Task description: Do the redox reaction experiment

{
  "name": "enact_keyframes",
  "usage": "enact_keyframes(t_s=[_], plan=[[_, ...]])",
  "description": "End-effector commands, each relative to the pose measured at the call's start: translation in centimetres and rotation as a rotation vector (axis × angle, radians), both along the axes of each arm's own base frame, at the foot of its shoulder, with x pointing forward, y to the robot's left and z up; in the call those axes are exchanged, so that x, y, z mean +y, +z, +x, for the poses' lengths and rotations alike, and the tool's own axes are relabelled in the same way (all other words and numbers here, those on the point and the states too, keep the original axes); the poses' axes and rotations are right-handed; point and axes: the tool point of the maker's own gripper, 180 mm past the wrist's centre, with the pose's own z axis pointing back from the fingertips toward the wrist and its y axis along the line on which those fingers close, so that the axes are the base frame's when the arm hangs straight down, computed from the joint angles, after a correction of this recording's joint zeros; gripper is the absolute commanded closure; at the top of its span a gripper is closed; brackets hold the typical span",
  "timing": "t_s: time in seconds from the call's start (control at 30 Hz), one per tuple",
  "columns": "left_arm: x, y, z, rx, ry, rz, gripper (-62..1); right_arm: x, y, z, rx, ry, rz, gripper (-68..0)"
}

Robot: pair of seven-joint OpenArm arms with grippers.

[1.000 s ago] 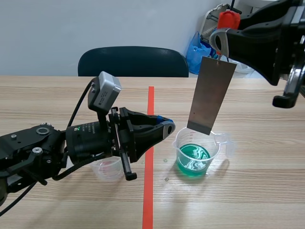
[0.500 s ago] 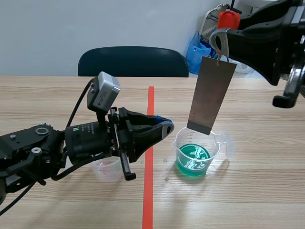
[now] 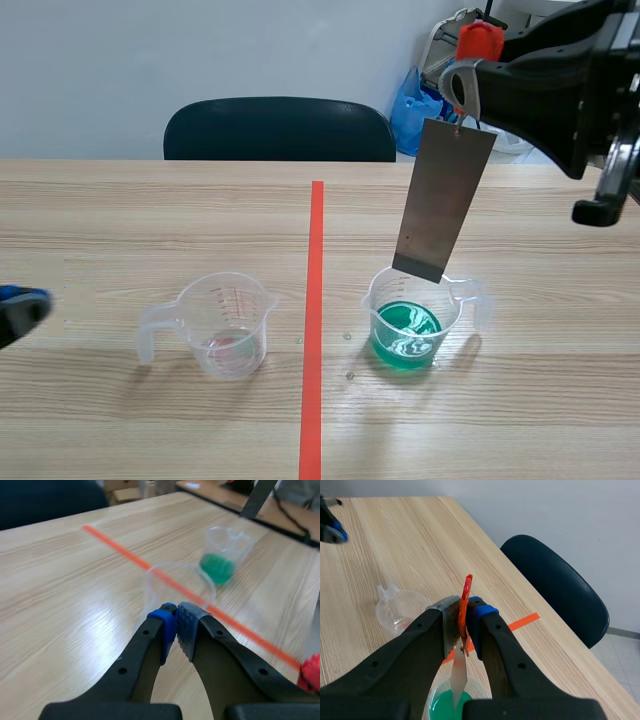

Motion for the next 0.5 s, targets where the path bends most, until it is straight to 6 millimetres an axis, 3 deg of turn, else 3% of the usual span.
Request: enact_keyframes(t_s=[0.0,0.1,0.3,0.47], plan=[[1.1,-0.1,-1.3,0.019,0.023,0.004,-2.7,0.1,1.3,0.0,-0.038,0.007,0.018,-0.7],[3.9,-0.8,-3.8,0.056,0.065,0.069,-3.9,0.1,1.3,0.0,-0.038,0.007,0.018,-0.7],[7.7,-3.2,-9.6,0.149,0.153,0.196,-24.9,0.1,1.3,0.0,-0.038,0.007,0.017,-0.6],[9.9,-5.0,-14.3,0.183,0.247,0.319,-37.4,0.1,1.3,0.0,-0.038,0.007,0.017,-0.6]])
